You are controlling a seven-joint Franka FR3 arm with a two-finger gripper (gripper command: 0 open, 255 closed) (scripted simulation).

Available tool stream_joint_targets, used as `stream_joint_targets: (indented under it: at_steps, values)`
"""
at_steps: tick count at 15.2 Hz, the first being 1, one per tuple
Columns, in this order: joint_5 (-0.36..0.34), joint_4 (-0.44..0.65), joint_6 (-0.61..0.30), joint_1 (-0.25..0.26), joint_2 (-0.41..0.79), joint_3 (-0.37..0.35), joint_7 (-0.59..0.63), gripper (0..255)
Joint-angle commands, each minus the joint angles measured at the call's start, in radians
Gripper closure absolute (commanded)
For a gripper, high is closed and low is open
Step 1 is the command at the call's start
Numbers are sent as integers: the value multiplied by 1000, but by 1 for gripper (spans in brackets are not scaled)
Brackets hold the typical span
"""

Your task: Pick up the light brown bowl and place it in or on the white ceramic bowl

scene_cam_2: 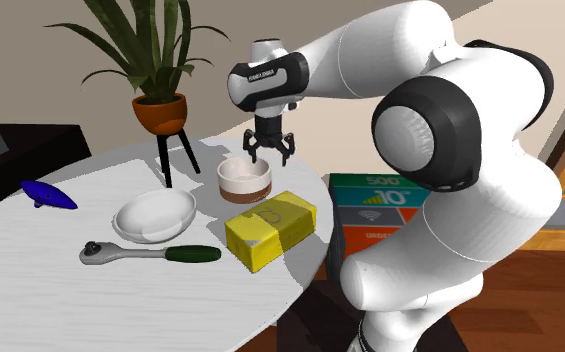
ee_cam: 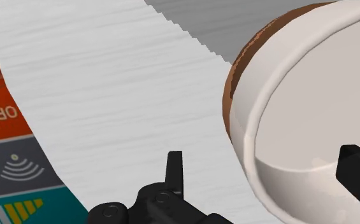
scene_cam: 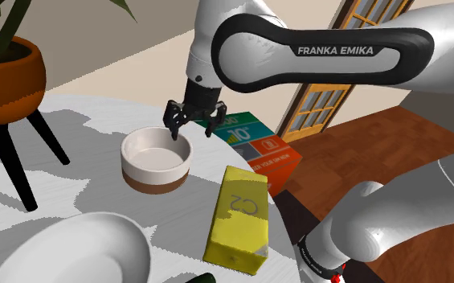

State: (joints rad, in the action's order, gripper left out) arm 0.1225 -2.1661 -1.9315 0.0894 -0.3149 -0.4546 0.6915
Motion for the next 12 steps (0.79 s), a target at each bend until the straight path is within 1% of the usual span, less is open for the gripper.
stream_joint_targets:
  at_steps: [1,5,12]
  values:
    - [-1,-20,-27,1,7,-5,4,0]
    - [-4,-66,-90,1,25,-13,8,0]
    - [-4,-66,-90,1,25,-13,8,0]
